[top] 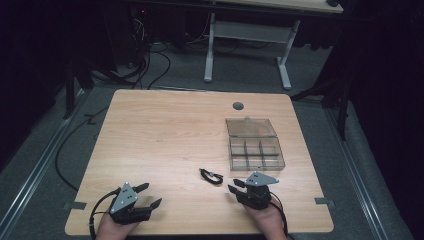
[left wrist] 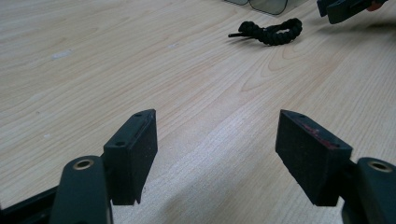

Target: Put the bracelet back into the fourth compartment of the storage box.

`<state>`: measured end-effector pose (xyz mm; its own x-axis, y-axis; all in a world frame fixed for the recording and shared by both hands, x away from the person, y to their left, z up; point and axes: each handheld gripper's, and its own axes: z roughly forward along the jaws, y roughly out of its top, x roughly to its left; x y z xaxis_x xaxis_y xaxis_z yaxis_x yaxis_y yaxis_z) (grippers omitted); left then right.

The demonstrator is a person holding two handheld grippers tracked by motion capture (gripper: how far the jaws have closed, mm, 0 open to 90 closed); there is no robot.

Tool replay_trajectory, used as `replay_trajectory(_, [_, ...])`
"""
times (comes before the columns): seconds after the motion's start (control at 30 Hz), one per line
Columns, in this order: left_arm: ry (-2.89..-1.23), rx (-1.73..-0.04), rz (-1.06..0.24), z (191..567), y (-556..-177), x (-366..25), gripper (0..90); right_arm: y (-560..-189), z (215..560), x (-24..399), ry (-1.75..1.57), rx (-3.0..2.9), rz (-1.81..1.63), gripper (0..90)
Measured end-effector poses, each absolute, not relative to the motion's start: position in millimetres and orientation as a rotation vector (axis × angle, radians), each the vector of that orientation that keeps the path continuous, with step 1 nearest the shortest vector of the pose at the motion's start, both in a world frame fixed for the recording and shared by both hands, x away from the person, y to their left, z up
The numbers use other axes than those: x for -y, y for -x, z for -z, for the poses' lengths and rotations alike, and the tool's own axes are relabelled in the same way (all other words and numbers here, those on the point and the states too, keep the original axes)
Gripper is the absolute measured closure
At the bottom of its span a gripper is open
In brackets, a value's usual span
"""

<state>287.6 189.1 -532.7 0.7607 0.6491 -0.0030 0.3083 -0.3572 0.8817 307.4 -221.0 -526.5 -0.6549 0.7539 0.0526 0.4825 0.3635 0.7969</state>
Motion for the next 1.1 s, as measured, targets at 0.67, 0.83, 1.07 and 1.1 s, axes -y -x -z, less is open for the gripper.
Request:
replay_trajectory(0.67, [-1.976, -0.712, -0.422, 532.7, -288.7, -187.9, 30.0, -314.6, 524.7, 217.7, -1.137, -2.364, -1.189, 81.5])
replay_trajectory(0.83, [-1.985, -0.703, -0.423, 532.7, -288.3, -187.0, 30.3, -324.5, 517.2, 211.4, -1.133, -2.373, -1.151, 89.9])
replay_trajectory(1.07, [-1.98, -0.703, -0.437, 532.6, -287.2, -187.1, 30.6, -339.9, 493.2, 193.9, -1.052, -2.381, -1.143, 90.0])
replay_trajectory(1.1, [-1.981, -0.702, -0.441, 532.7, -287.0, -186.7, 30.7, -343.4, 490.6, 187.6, -1.032, -2.399, -1.127, 90.0])
